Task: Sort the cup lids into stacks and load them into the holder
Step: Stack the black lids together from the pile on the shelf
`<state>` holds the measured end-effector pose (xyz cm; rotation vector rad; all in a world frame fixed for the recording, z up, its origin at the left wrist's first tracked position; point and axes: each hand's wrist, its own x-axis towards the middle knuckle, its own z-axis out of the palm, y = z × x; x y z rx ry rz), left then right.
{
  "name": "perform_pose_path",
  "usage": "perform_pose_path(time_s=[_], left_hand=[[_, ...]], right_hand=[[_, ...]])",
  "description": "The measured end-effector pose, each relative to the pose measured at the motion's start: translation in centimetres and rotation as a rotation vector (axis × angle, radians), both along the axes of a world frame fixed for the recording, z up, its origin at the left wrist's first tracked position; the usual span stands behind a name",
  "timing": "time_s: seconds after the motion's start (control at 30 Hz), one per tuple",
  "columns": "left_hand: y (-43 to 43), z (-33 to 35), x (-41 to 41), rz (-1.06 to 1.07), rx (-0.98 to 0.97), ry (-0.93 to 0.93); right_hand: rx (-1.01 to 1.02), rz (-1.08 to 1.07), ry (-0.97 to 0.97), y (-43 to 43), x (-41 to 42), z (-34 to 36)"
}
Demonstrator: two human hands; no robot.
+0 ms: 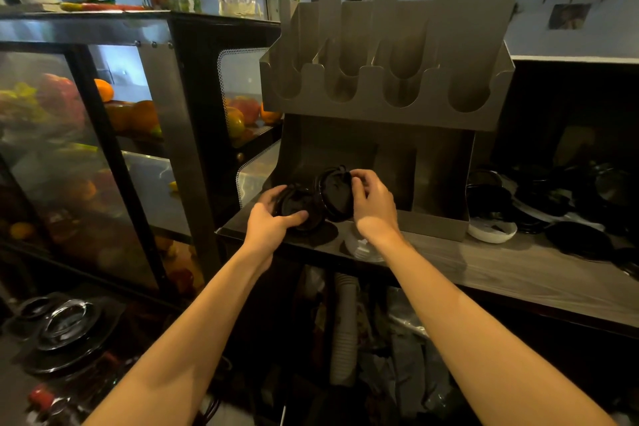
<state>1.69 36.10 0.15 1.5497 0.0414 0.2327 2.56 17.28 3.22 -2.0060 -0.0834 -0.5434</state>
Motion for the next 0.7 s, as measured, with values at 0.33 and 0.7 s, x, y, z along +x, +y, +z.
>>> perform_pose_path(time_s=[0.33, 0.7], left_hand=[[-1.0, 1.0, -0.6, -0.125, -0.209, -0.022], [-0.4, 0.0, -0.5, -0.198, -0.270, -0.066]], right_hand=[[-0.344, 0.164, -0.177, 0.7, -0.6, -0.2], [-0.362, 0.277, -0.011, 1.4, -0.6, 0.0]])
